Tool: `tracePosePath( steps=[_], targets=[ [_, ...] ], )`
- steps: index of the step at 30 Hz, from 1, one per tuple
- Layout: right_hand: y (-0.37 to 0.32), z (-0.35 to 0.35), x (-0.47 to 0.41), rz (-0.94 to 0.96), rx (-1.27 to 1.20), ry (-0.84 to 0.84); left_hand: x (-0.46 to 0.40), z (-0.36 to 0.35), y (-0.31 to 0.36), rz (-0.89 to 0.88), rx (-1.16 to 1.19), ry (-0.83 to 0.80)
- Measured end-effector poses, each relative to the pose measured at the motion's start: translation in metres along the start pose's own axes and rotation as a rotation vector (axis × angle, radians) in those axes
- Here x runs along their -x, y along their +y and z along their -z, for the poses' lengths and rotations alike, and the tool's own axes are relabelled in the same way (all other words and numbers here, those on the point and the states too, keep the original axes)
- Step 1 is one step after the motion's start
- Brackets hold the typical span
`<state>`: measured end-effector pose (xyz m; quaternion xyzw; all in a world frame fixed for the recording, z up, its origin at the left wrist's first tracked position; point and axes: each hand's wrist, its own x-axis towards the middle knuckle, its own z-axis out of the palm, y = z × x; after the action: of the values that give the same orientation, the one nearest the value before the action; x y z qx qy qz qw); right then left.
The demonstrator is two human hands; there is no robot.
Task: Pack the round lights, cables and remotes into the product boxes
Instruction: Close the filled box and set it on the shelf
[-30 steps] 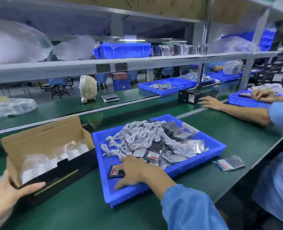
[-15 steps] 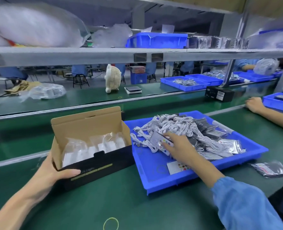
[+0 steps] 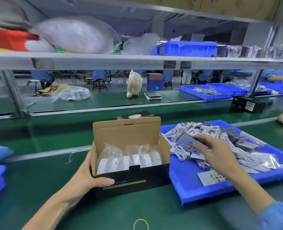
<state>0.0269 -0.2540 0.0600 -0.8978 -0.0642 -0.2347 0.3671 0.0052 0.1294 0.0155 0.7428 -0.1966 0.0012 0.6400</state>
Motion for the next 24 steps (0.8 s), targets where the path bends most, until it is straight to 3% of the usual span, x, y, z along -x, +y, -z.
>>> tracePosePath(
  steps=[3,5,7,10,12,16,18,21,23,24],
  targets=[
    [-0.053,0.016,0.003,0.242,-0.159,0.212,0.003,-0.008,0.002,0.011,0.001,0.001],
    [-0.09,0.016,0.003,0.475,-0.168,0.209,0.004,-0.01,0.003,0.018,0.001,0.01],
    [-0.114,0.003,-0.001,0.549,-0.017,0.057,0.005,-0.011,0.004,0.021,-0.007,0.024],
    [-0.12,-0.031,-0.02,0.461,0.572,-0.182,0.006,-0.012,0.006,0.015,-0.014,0.025],
    [-0.116,-0.05,-0.033,0.433,0.816,-0.308,0.006,-0.012,0.007,0.021,-0.006,0.028],
    [-0.119,-0.066,-0.032,0.593,0.972,-0.327,0.006,-0.011,0.006,0.018,-0.011,0.027],
    [-0.124,-0.076,-0.02,0.672,1.015,-0.418,0.005,-0.011,0.006,0.019,-0.024,0.023],
    [-0.114,-0.076,-0.017,0.716,0.894,-0.554,0.004,-0.011,0.003,0.03,-0.065,0.037],
    [-0.102,-0.046,-0.023,0.654,0.421,-0.378,0.005,-0.01,0.011,-0.062,-0.226,0.237],
    [-0.09,-0.025,-0.028,0.604,0.18,-0.168,0.004,-0.009,0.018,-0.204,-0.355,0.391]
  ],
)
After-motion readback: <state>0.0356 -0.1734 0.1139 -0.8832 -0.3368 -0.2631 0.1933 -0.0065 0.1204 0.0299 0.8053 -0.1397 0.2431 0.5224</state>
